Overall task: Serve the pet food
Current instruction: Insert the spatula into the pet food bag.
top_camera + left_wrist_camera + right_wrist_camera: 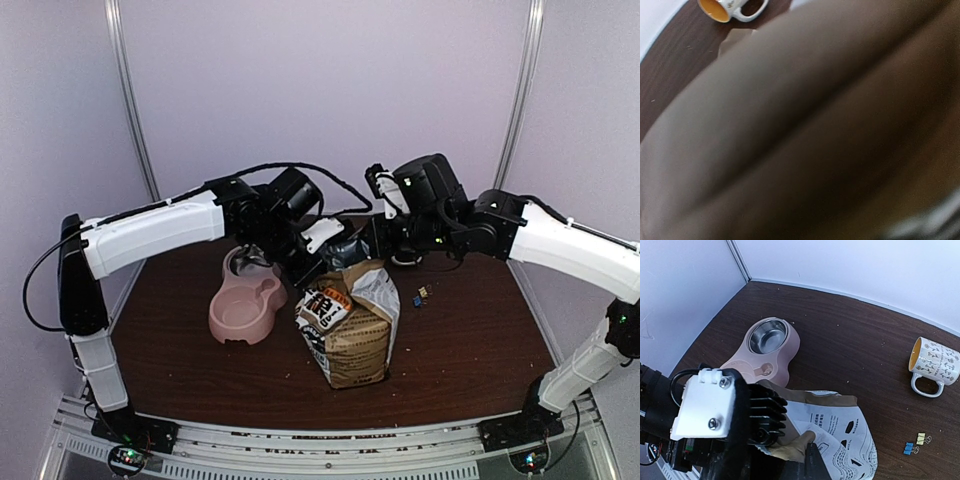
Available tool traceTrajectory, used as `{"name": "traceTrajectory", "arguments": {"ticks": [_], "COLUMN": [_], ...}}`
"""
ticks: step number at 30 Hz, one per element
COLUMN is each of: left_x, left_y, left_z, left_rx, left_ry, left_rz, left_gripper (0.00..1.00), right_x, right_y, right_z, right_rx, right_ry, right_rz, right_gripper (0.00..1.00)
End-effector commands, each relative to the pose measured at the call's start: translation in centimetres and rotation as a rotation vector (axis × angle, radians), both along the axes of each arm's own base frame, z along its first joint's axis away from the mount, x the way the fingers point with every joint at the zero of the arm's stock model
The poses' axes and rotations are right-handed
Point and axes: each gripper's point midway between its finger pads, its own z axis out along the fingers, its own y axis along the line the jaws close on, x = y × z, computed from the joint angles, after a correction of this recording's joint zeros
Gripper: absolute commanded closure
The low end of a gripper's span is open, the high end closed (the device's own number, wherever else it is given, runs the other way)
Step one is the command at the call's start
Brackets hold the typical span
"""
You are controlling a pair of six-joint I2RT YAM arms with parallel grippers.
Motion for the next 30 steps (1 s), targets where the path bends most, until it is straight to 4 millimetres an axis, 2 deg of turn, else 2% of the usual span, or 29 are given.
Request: {"name": "traceTrajectory", "arguments": {"ticks": [1,3,5,6,10,11,13,15,20,24,27,30], "left_x": [-9.9,-10.9,-10.7,-9.8,-3.6,-2.5,-0.9,-0.2,0.2,-0.4,-1.9,-5.5], "left_y": [0.2,-0.1,0.0,0.3,2.4,2.8,3.7,4.1,4.6,4.1,3.8,3.4], "left_z": [-3.5,-2.3,-1.5,-1.3,-1.1,-1.1,-0.7,-0.4,-0.2,0.5,-1.4,-3.8], "left_rx": [-0.010,-0.060,-0.068,-0.051,0.105,0.139,0.211,0.265,0.324,0.283,0.313,0.325], "left_ry": [0.434,0.468,0.434,0.381,0.079,0.017,-0.113,-0.206,-0.317,-0.341,-0.249,-0.056], "left_rz": [-0.233,-0.279,-0.279,-0.252,-0.036,-0.001,0.060,0.080,0.112,0.091,0.018,-0.112], "left_gripper": [1.00,1.00,1.00,1.00,1.00,1.00,1.00,1.00,1.00,1.00,1.00,1.00], "right_x": [0.8,1.1,1.3,1.3,1.3,1.2,1.2,1.2,1.3,1.5,1.6,1.5], "right_y": [-0.3,-0.8,-1.1,-1.2,-1.3,-1.4,-1.4,-1.6,-1.6,-1.4,-1.3,-1.4], "right_z": [1.4,1.4,1.5,1.5,1.4,1.3,1.3,1.2,0.7,0.2,-0.1,0.1], "right_rx": [0.048,0.048,0.050,0.051,0.054,0.054,0.056,0.054,0.050,0.049,0.045,0.045], "right_ry": [-0.035,-0.036,-0.037,-0.037,-0.033,-0.032,-0.032,-0.031,-0.022,-0.012,-0.007,-0.008], "right_rz": [-0.020,-0.030,-0.035,-0.039,-0.037,-0.038,-0.039,-0.040,-0.044,-0.040,-0.038,-0.038], "right_gripper": [1.00,1.00,1.00,1.00,1.00,1.00,1.00,1.00,1.00,1.00,1.00,1.00]}}
